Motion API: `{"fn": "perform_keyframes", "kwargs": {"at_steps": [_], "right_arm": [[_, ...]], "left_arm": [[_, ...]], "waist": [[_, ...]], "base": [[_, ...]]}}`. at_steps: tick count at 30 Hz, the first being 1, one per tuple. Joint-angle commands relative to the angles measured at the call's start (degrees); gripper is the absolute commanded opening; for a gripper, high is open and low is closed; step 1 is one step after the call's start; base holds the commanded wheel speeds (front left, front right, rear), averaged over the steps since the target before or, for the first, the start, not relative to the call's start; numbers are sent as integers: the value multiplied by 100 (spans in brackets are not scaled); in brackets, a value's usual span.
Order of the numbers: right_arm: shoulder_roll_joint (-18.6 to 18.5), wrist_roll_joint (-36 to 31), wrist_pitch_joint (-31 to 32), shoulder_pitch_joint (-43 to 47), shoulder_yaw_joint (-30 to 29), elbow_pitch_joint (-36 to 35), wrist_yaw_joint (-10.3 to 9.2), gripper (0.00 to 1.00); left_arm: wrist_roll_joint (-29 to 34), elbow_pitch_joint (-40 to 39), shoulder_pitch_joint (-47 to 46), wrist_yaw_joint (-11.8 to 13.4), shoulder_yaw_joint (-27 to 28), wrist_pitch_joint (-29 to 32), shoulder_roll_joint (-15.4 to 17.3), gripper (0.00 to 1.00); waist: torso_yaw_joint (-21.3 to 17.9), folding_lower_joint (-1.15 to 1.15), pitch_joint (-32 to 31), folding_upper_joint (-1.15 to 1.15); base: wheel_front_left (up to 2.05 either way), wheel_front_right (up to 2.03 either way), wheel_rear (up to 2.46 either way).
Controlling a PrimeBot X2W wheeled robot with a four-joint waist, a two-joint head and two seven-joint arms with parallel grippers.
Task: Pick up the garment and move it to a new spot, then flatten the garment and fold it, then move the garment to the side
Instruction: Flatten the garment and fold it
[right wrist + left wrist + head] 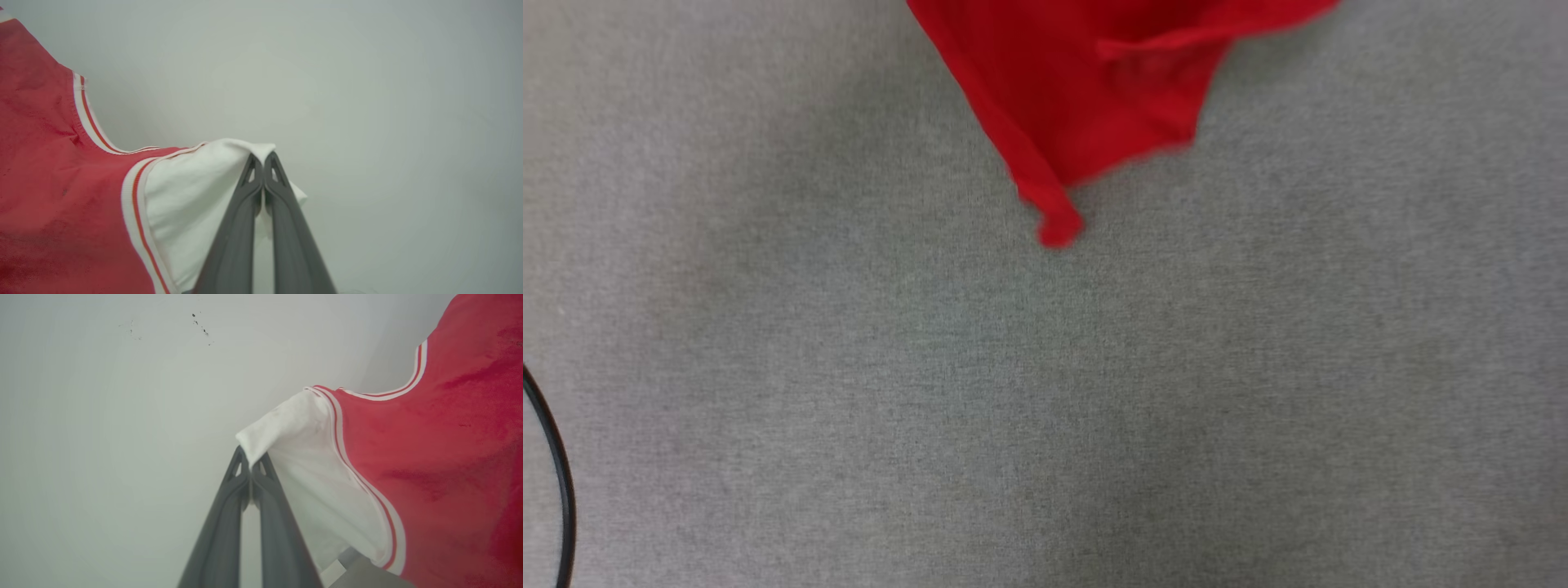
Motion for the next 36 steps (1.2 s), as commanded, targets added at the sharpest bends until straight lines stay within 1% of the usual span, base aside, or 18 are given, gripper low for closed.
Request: {"fn": "perform_keyframes", "kwargs": {"at_steps": [1, 5, 11, 15, 19, 23, 27, 32, 36], "right_arm": [[56, -151, -79, -264, -57, 117, -6, 0], [245, -488, -201, -877, -116, 483, -6, 0], [543, -872, -446, -1667, -129, 964, -6, 0], [738, -986, -547, -2005, -43, 1232, -6, 0], [874, -1023, -663, -2056, 169, 1480, -6, 0], [930, -898, -820, -1789, 429, 1663, -6, 0], [1020, -649, -1086, -1405, 569, 1852, -6, 0], [1180, -255, -1468, -541, 742, 2078, -6, 0], [1400, 45, -1801, 261, 815, 2240, -6, 0]], "left_arm": [[84, 124, -201, -12, 39, -86, -68, 0], [338, 600, -771, -69, 84, -331, -243, 0], [477, 1258, -1484, -213, 139, -673, -524, 0], [458, 1614, -1723, -267, 129, -922, -674, 0], [413, 1945, -1746, -308, 83, -1138, -766, 0], [331, 2178, -1491, -341, -41, -1309, -777, 0], [226, 2312, -1139, -344, -172, -1566, -808, 0], [1, 2368, -297, -352, -361, -1847, -849, 0], [-228, 2367, 538, -352, -447, -2072, -815, 0]], "waist": [[56, -1, 241, 0], [57, -1, 479, 0], [75, -1, 749, 0], [89, -1, 900, 0], [86, -1, 1071, 0], [66, -1, 1179, 0], [59, -1, 1141, 0], [38, -1, 900, 0], [-19, -1, 644, 0]], "base": [[0, 0, 0], [0, 0, 0], [0, 0, 0], [0, 0, 0], [0, 0, 0], [0, 0, 0], [0, 0, 0], [0, 0, 0], [0, 0, 0]]}}
